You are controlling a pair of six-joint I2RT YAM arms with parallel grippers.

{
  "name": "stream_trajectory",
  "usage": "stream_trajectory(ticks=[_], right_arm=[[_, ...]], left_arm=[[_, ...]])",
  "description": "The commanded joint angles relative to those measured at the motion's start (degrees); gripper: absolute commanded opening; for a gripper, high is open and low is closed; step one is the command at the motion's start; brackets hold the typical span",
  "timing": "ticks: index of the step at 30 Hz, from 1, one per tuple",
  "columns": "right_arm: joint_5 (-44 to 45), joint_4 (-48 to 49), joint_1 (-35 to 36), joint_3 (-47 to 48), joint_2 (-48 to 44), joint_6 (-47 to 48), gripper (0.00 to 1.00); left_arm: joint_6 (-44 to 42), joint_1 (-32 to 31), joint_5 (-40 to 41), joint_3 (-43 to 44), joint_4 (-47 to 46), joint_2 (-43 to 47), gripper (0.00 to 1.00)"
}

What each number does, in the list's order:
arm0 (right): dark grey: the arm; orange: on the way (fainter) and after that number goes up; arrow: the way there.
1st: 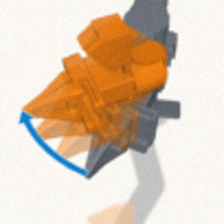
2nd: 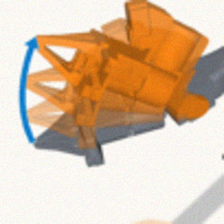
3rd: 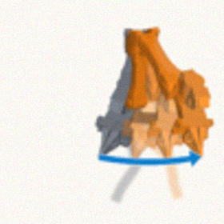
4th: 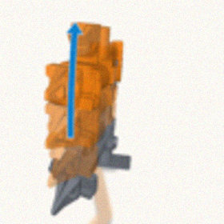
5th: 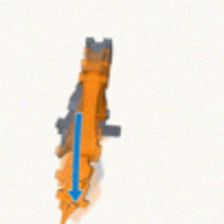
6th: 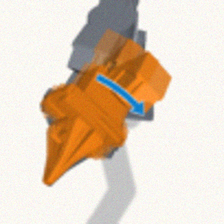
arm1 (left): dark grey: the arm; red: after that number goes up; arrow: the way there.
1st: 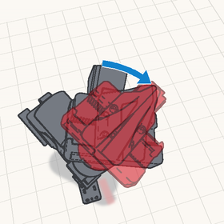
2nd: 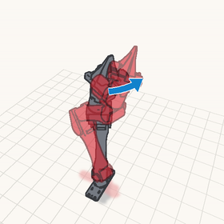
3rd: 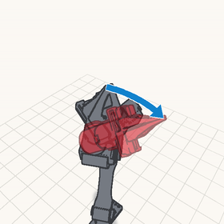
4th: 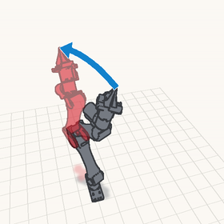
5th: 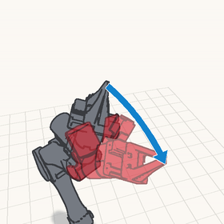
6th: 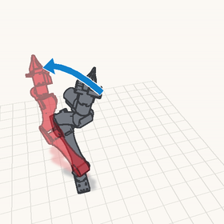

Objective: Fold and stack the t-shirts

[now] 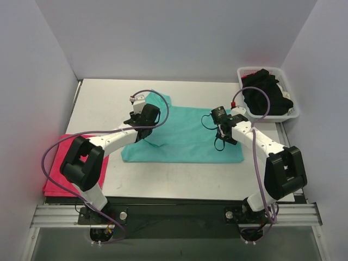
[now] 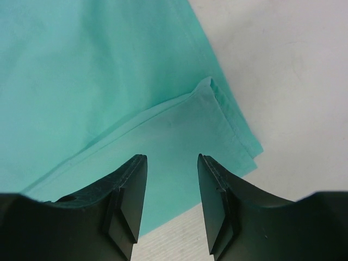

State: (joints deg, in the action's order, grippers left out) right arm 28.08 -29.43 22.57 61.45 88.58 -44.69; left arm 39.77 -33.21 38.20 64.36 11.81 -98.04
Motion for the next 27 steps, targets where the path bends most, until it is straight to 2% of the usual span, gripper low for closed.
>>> stream_trajectory(ticks=[1,2,6,15,27], right_arm=[[0.8,-3.2,1.0,-1.2,-1.6,-1.2,0.42],[0.8,-3.2,0.9,-1.3,-1.8,-1.2,0.42],[1.1,-3.5,0.9,-2.0,-2.9,-1.3,0.42],[1.5,-3.9,0.8,-2.9,-3.6,-1.5,0.42],[1.9,-4.0,0.7,-2.5,-2.1,-1.5,0.42]], left_arm=[[-1.4,0.3,-14.5,0.9,2.2,2.9,0.52],[-0.6,0.2,-18.8,0.5,2.6,2.9,0.52],[0.6,0.0,-24.9,-3.6,1.2,4.3,0.52],[0.9,-0.2,-28.5,-4.0,1.7,1.5,0.50],[1.6,-0.3,-27.2,-3.3,5.5,1.1,0.50]])
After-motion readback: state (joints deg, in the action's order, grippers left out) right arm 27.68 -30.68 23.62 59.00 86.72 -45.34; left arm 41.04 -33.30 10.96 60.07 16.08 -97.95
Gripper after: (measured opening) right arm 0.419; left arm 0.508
